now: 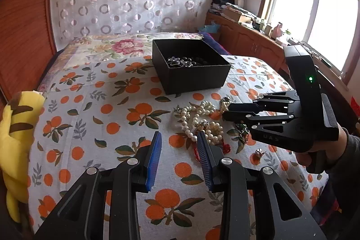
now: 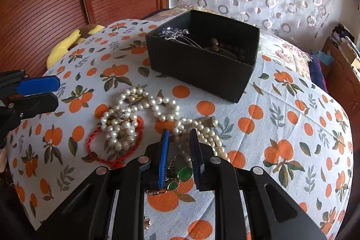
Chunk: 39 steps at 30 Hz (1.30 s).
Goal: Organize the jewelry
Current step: 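Grasp the pearl strand with red cord with the left tool while the right tool grasps the beige bead necklace, then lift the pearl strand over the box with the left tool while the right tool lifts the beige necklace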
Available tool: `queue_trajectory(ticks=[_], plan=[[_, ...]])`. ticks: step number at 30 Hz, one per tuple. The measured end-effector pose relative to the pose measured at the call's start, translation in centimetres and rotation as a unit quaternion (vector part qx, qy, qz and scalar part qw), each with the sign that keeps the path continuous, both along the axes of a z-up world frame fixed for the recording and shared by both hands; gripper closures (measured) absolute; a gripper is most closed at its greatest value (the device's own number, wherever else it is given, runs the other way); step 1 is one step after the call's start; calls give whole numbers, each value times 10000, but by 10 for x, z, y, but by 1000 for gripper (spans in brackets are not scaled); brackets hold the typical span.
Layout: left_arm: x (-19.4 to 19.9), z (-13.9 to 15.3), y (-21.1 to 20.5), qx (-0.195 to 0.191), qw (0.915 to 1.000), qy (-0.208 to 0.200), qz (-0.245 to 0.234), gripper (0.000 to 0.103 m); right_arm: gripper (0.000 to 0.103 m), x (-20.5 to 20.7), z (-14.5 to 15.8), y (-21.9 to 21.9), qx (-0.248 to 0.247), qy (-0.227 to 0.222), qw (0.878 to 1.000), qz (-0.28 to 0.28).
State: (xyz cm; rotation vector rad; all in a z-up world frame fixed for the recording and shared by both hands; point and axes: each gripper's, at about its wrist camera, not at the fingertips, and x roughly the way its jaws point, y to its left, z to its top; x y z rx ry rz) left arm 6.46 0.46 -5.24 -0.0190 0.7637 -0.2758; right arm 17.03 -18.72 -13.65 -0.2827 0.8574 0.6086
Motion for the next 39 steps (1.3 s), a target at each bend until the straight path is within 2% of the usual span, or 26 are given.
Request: queue_trajectory(ticks=[1, 2, 3, 10, 16, 21, 22, 23, 27, 30, 31, 33, 39], plan=[[1, -1, 0, -2, 10000, 11, -6, 72, 83, 0, -1, 0, -39, -10, 10000, 4], [3, -2, -1, -8, 10000, 30, -11, 72, 94, 0, -2, 0, -67, -27, 10000, 15], [4, -4, -1, -16, 10000, 54, -14, 72, 96, 0, -3, 0, -88, -56, 9999, 25], [27, -12, -5, 1, 9997, 249, -59, 72, 97, -3, 17, -23, 258, -238, 9993, -152], [49, -21, -16, 19, 9986, 459, -252, 72, 97, -10, 35, -39, 360, -437, 9980, -270], [64, -30, -25, 104, 9976, 616, -313, 79, 96, -15, 44, -47, 453, -530, 9970, -344], [66, -31, -25, 111, 9974, 634, -329, 86, 96, -17, 45, -48, 462, -540, 9968, -355], [69, -32, -27, 138, 9971, 663, -337, 89, 96, -18, 48, -50, 479, -552, 9967, -364], [75, -38, -29, 187, 9966, 749, -299, 89, 96, -26, 54, -55, 457, -629, 9964, -344], [77, -39, -29, 187, 9968, 732, -273, 90, 96, -29, 58, -59, 480, -672, 9959, -366], [77, -39, -29, 193, 9967, 736, -267, 97, 96, -29, 59, -60, 490, -688, 9957, -373], [73, -36, -31, 104, 9965, 720, -404, 97, 96, -30, 60, -61, 512, -700, 9955, -373], [56, 3, -32, -100, 9987, 198, -455, 97, 96, -33, 63, -57, 461, -731, 9958, -294]])
